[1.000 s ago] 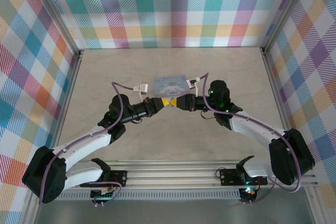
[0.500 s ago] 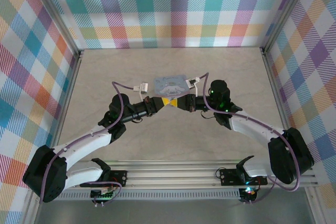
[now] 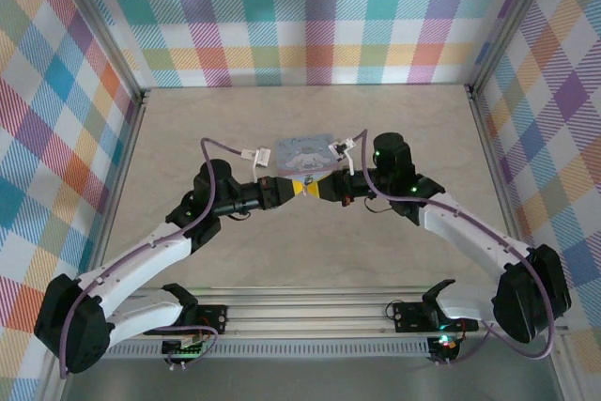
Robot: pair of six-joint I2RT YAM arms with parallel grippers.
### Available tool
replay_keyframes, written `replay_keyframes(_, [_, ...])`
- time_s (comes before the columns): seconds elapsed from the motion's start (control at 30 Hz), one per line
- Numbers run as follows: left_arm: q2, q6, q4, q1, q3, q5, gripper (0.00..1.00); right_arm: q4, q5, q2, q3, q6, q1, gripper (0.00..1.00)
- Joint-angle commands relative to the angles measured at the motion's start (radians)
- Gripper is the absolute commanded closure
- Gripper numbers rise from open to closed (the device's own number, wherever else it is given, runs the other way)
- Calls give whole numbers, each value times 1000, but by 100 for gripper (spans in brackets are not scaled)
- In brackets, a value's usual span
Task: Unlock a padlock with a key
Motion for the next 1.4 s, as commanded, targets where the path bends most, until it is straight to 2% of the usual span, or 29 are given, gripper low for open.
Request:
replay_keyframes(0.0, [-27, 130, -195, 5, 39, -36, 73, -221, 9, -21, 64, -181, -4, 100])
replay_keyframes(0.07, [-42, 191, -301, 5, 69, -78, 60, -338, 42, -10, 116, -268, -4, 100])
replay_keyframes(0.27, [-90, 301, -527, 5, 147, -243, 41, -714, 183, 74, 298, -560, -4, 100])
replay_keyframes(0.37, [-110, 361, -615, 6, 143, -319, 36, -825, 219, 114, 357, -649, -4, 100])
replay_keyframes(0.43, [-111, 415, -625, 5, 129, -302, 34, -877, 233, 134, 387, -695, -3, 100])
replay_keyframes(0.57, [-109, 461, -547, 5, 83, -198, 33, -975, 258, 175, 437, -788, 2, 100])
replay_keyframes(0.73, [-140, 468, -319, 3, -18, -85, 34, -1068, 320, 214, 478, -902, 25, 100])
replay_keyframes(0.9, [-150, 485, -90, -27, -125, 0, 33, -1086, 279, 211, 488, -963, 33, 100])
replay_keyframes(1.17, [-82, 583, 7, -140, -125, -9, 34, -1094, 193, 169, 453, -1034, 50, 100])
replay_keyframes(1.37, [-28, 614, 88, -189, -130, -39, 40, -1108, 151, 160, 450, -1049, 63, 100])
